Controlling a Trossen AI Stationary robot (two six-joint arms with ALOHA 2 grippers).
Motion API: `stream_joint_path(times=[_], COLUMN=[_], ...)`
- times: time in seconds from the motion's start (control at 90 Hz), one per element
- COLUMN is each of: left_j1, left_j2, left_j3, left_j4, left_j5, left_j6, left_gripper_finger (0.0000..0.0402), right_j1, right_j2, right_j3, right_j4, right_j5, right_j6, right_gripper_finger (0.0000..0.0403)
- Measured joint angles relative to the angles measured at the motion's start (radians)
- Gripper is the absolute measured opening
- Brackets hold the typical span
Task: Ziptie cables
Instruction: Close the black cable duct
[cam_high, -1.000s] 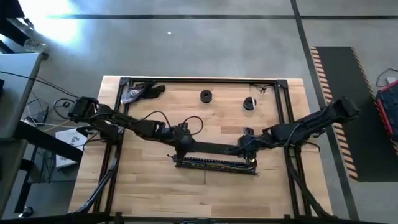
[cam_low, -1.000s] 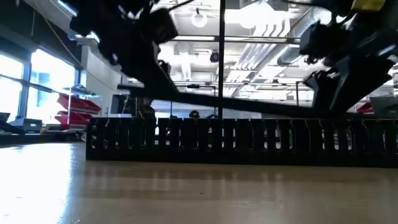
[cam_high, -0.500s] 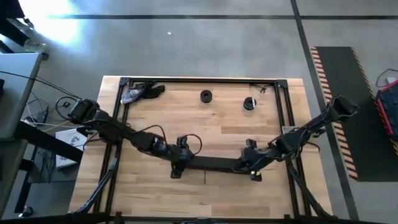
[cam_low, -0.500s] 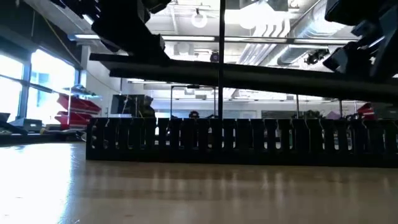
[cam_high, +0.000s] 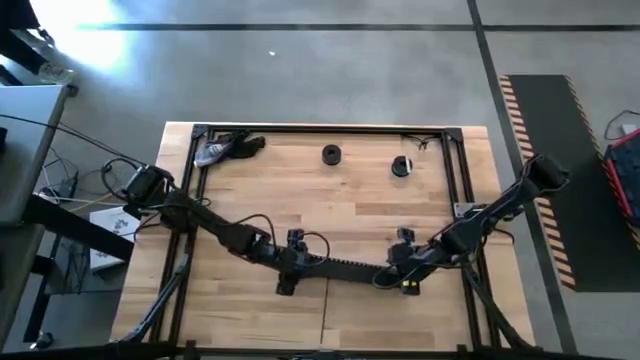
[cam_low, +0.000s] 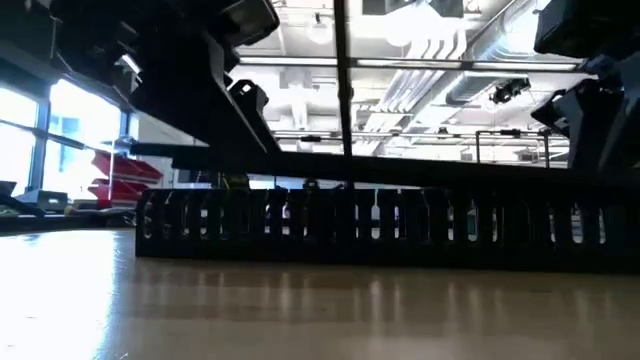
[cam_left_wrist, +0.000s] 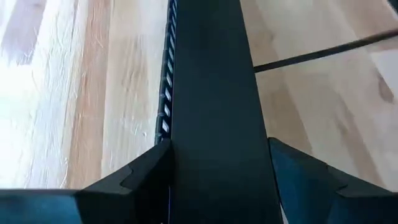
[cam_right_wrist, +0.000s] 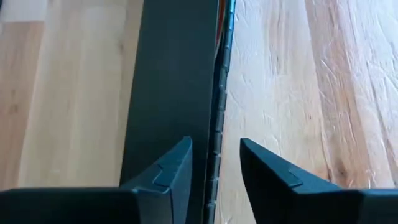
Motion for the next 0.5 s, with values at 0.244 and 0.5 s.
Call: stream_joint_path(times=[0.244, 0.5], left_j1=[-0.029, -0.069], left_j2=[-0.006, -0.007], left_j3=[0.000, 0.000], left_j4=[0.030, 0.037], left_j5=[-0.053, -0.148], left_j6=[-0.015, -0.042], left_gripper_finger=[0.0218, 0.0216], right_j1=[-0.004, -0.004], right_j2=[-0.025, -0.024], right_j3=[0.064, 0.084], right_j4=[-0.026, -0.070], right_j5=[0.024, 0.068], right_j6=[-0.058, -0.090], right_gripper_finger=[0.0116, 0.0116])
